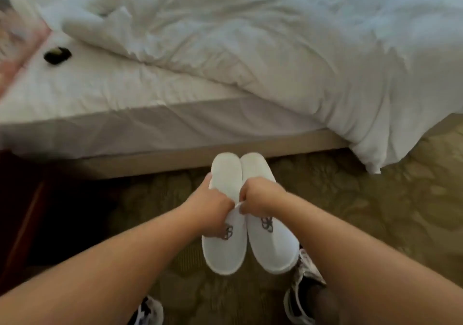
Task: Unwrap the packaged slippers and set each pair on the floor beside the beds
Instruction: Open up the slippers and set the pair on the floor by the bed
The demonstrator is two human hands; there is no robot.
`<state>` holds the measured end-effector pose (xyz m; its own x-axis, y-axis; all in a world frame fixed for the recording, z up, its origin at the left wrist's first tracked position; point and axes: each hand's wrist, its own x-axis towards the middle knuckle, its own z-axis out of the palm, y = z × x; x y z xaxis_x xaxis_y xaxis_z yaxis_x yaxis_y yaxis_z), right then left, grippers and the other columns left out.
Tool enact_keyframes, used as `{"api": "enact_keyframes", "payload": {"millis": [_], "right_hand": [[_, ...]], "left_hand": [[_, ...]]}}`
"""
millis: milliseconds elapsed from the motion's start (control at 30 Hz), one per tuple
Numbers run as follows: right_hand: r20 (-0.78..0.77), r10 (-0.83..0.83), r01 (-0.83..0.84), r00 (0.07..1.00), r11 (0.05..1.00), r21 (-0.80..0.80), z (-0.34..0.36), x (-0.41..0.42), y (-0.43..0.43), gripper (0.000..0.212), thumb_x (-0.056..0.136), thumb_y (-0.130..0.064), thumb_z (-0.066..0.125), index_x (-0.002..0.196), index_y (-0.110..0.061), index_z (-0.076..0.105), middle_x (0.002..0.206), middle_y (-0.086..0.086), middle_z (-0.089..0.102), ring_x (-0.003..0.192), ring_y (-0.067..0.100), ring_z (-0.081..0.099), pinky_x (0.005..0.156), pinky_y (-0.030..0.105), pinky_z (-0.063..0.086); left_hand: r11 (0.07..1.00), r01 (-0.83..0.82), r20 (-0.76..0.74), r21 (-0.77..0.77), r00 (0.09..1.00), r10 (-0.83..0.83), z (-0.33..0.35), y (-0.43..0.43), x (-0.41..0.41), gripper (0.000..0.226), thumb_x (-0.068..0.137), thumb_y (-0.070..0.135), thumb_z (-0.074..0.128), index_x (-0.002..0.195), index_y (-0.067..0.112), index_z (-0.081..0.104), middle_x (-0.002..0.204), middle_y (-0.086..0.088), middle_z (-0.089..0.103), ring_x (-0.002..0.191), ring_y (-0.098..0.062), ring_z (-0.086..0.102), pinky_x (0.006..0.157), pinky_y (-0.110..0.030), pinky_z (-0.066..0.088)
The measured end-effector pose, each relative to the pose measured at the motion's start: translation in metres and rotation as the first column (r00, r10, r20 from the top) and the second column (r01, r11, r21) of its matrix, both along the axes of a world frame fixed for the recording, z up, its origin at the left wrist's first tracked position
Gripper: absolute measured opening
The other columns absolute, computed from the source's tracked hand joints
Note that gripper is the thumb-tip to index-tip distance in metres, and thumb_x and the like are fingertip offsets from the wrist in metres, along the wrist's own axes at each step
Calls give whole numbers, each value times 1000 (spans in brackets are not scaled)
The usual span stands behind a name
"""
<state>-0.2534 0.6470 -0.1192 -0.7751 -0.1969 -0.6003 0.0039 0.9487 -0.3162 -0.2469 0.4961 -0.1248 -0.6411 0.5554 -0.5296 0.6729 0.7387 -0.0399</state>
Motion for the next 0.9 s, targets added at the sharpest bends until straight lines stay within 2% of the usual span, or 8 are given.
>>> {"api": "enact_keyframes", "payload": {"millis": [100,167,300,400,533,767,833,900], "right_hand": [[69,-17,17,997,1000,-1,-44,-25,13,20,85,-29,70,102,-23,76,97,-1,71,86,20,66,78,34,59],[118,-41,43,992,999,-16,-75,-39,19,17,84,-29,70,100,-24,75,95,-1,70,83,19,66,75,34,60],[173,-68,77,983,996,-45,-137,-63,22,12,84,-30,69,94,-26,75,93,-2,68,83,19,65,75,34,59],[175,-64,77,983,995,-67,-185,-75,21,11,85,-31,69,92,-26,75,93,-3,68,84,18,64,77,35,58],[204,-44,62,978,995,-80,-247,-91,21,17,87,-34,67,96,-24,76,95,-2,69,87,18,64,80,37,58],[203,-38,69,978,987,-147,-331,-109,27,21,94,-28,59,114,-28,65,116,1,65,105,22,60,83,34,50],[199,-49,83,979,982,-168,-349,-111,31,30,93,-19,56,121,-30,53,115,5,63,97,25,62,75,35,54],[229,-73,119,971,973,-197,-364,-113,35,42,92,-13,55,128,-29,41,103,6,60,77,24,62,58,35,55]], "left_hand": [[994,14,35,105,999,-18,-44,3,-24,39,80,59,63,110,33,63,101,11,71,113,-17,61,121,-55,0],[987,-63,108,146,993,47,-75,1,-38,43,77,61,65,113,37,61,104,12,71,114,-16,61,120,-52,2],[970,-217,262,107,947,183,-134,-3,-64,62,74,63,66,131,41,52,119,11,68,121,-17,56,121,-52,4],[971,-218,308,98,934,179,-174,-3,-78,56,79,63,63,129,38,55,119,8,66,122,-19,53,120,-54,6],[979,-192,305,75,939,160,-230,-2,-87,46,90,58,51,122,27,60,117,1,61,124,-23,46,120,-57,2],[948,-312,358,63,894,271,-311,6,-113,51,93,49,51,138,24,52,145,2,48,147,-19,23,121,-54,-4],[942,-335,373,36,879,298,-330,8,-120,54,95,48,50,144,25,46,154,4,40,152,-20,12,121,-52,-6],[942,-335,374,30,878,300,-348,10,-125,53,96,47,49,145,26,45,158,6,34,153,-19,7,120,-50,-8]]}}
